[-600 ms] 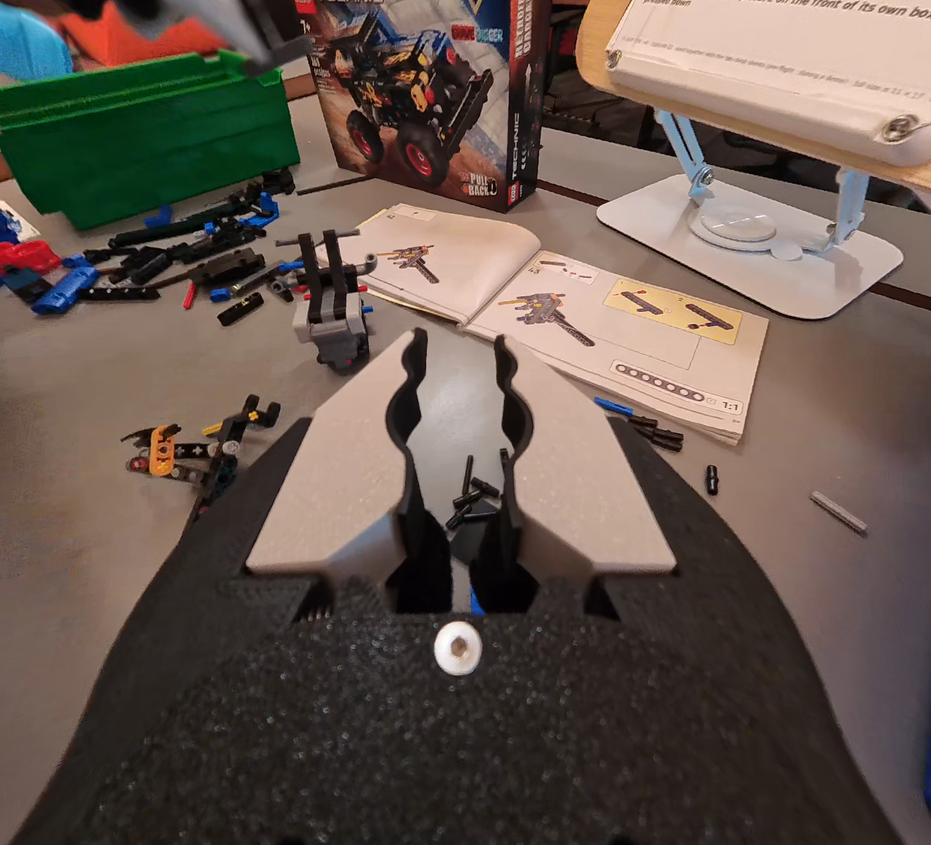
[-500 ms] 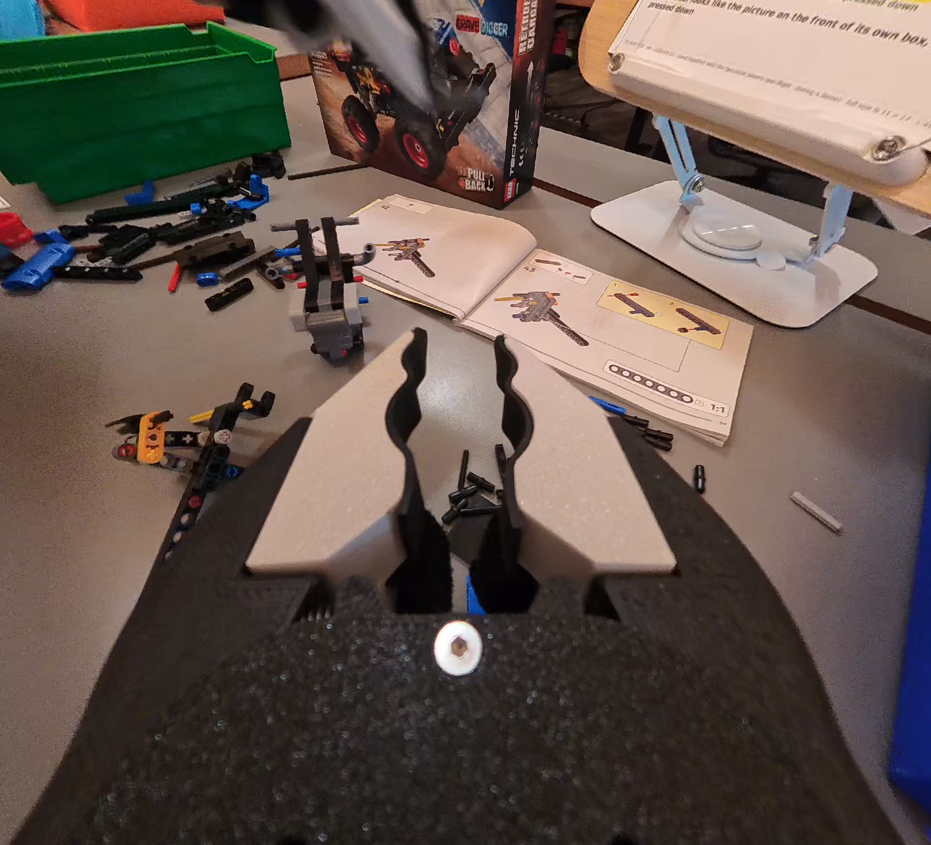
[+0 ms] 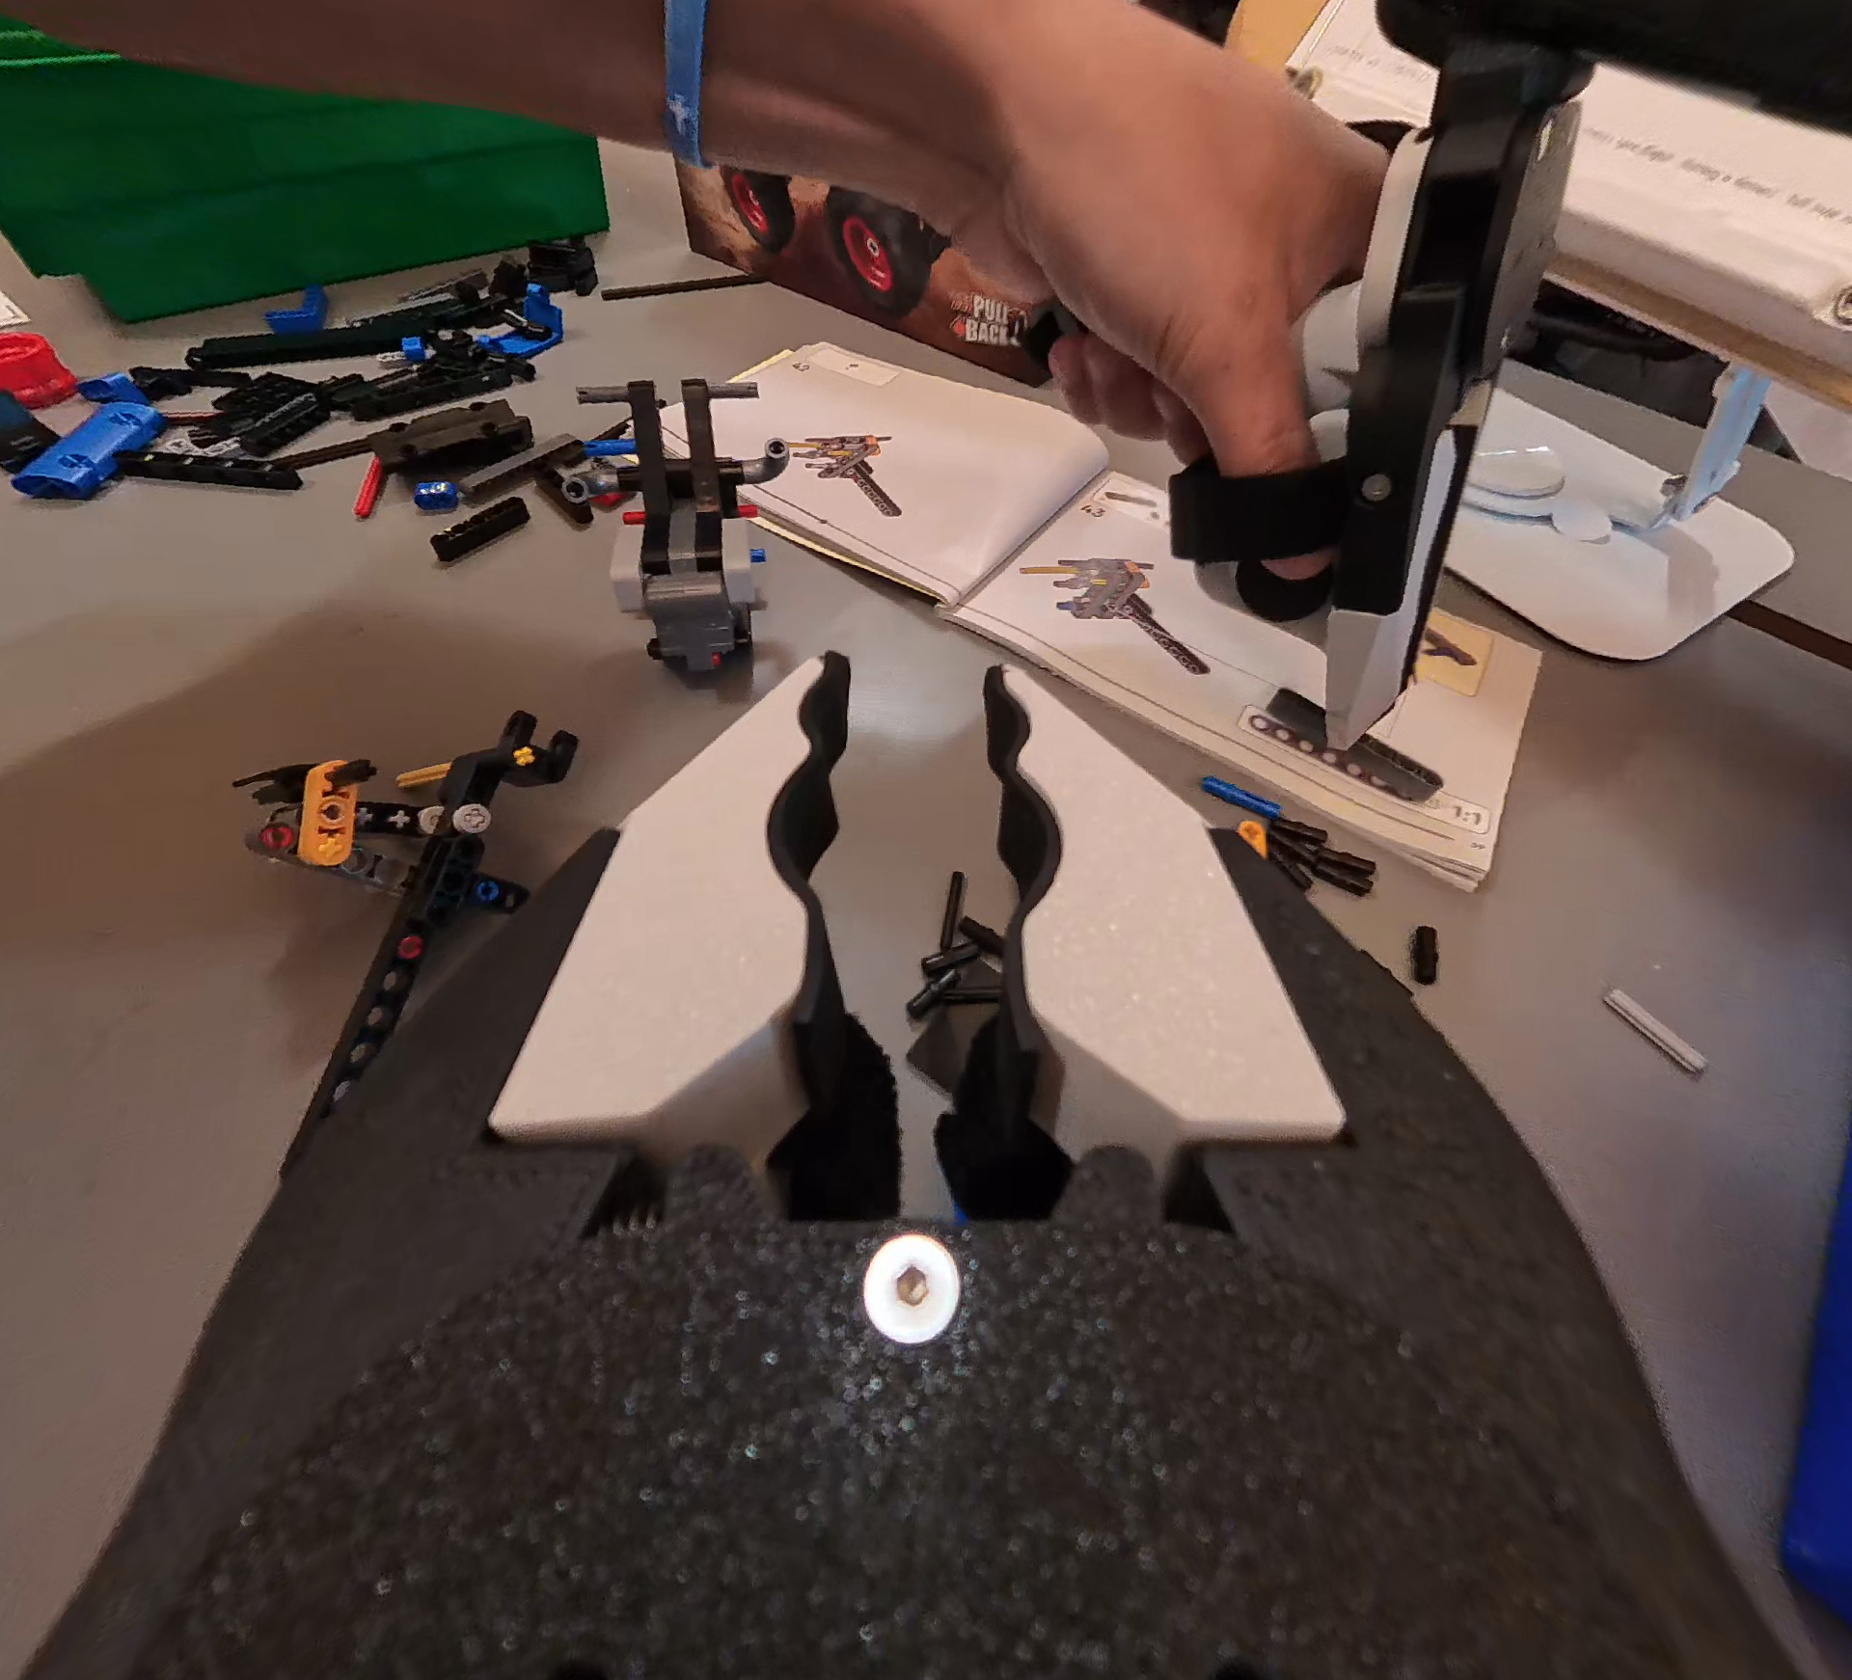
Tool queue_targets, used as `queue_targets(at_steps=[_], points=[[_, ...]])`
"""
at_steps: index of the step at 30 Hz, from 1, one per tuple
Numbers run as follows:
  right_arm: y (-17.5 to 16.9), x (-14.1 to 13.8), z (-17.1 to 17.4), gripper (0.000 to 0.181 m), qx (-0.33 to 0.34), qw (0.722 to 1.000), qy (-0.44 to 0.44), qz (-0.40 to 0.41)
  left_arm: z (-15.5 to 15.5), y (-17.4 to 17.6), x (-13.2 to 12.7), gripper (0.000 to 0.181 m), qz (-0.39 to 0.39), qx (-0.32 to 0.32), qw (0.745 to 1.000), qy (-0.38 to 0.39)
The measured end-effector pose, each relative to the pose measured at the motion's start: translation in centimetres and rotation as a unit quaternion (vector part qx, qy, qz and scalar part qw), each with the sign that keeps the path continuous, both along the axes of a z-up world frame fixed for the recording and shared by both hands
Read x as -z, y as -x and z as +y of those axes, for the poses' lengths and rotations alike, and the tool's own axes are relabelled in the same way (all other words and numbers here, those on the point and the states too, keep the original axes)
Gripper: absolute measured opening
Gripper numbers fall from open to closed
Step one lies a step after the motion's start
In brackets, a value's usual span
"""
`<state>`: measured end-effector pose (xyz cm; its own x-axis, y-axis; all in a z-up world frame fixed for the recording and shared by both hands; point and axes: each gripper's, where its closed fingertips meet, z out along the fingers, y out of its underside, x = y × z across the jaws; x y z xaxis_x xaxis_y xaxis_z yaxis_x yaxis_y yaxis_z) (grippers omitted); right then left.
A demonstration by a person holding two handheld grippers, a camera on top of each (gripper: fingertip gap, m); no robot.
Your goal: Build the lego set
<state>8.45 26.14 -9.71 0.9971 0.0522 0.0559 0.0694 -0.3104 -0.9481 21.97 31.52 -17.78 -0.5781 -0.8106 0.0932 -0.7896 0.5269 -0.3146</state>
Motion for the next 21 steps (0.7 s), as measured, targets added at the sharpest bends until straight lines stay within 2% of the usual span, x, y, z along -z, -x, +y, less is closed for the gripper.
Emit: queue_targets(at_steps=[9, 21], points=[[-0.04, 0.44, 0.14, 0.027, 0.001, 1.000, 0.008, 0.001, 0.15, 0.14, 0.55, 0.005, -0.001, 0.007, 1.000, 0.004], [0.01, 0.69, 0.23, 0.027, 0.000, 1.000, 0.014, 0.000, 0.04, 0.13, 0.55, 0.005, 0.010, -0.037, 0.999, 0.023]])
